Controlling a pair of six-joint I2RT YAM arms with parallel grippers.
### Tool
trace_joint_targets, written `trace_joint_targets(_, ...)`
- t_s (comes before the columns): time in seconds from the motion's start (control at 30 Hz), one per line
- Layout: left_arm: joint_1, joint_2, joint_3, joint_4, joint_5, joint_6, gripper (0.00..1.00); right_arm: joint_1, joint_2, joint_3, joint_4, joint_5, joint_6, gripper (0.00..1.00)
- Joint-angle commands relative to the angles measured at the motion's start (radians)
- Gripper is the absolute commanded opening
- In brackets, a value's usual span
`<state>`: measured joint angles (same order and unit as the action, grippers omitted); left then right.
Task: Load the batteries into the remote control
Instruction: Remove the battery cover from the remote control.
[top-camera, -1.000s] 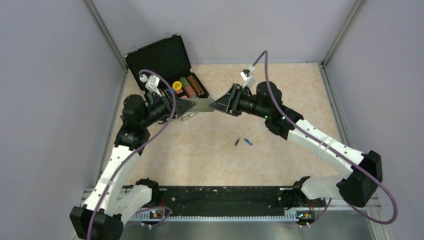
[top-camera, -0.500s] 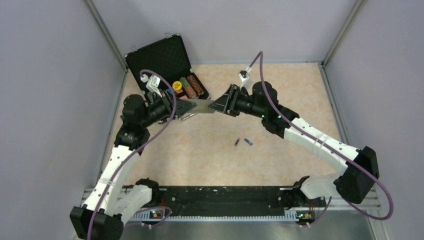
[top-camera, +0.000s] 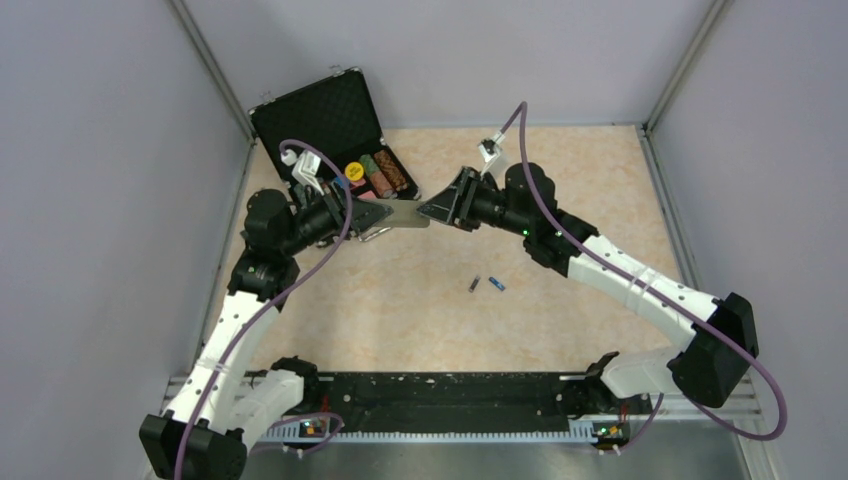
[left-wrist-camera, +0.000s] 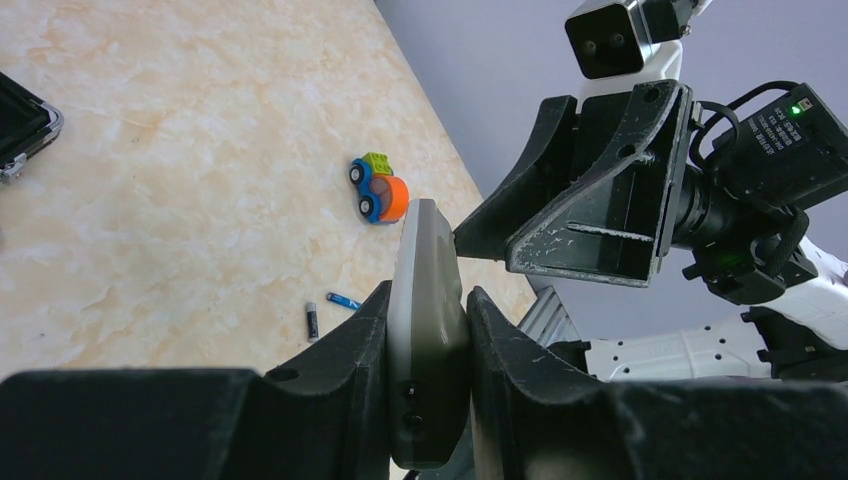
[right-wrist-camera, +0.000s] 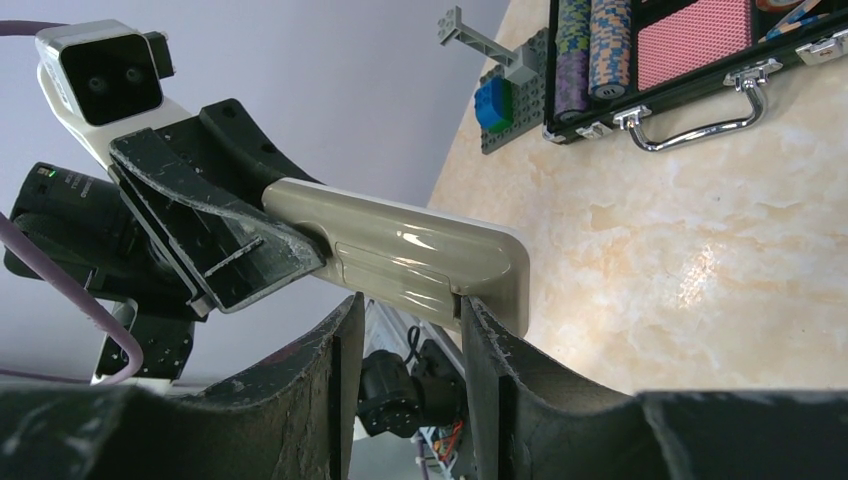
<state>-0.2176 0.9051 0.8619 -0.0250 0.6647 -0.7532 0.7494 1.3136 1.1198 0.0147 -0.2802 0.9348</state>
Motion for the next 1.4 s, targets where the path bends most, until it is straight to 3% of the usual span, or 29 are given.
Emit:
trace_joint_targets(0.0,0.0,-0.029,0.042,0.053,0.022,-0.006,0.0,-0.009,-0.009,0.003,0.059,0.01,-0.009,0.4)
trace_joint_targets(0.5,0.0,-0.038,-0.007,0.184,0.043,-0.102,0.0,-0.01,0.003,-0.07,0.184,-0.069,0.089,0.4)
trace_joint_targets(0.93,0.0,-0.041,0.028,-0.017,-0.02,0.037,0.0,-0.01,-0.009,0.013,0.019,0.038,-0.044,0.4)
trace_joint_targets(1.37,-0.008,0.041,-0.132,0.066,-0.057,0.0,0.0,-0.01,0.045,-0.007,-0.035,0.038,-0.066,0.37)
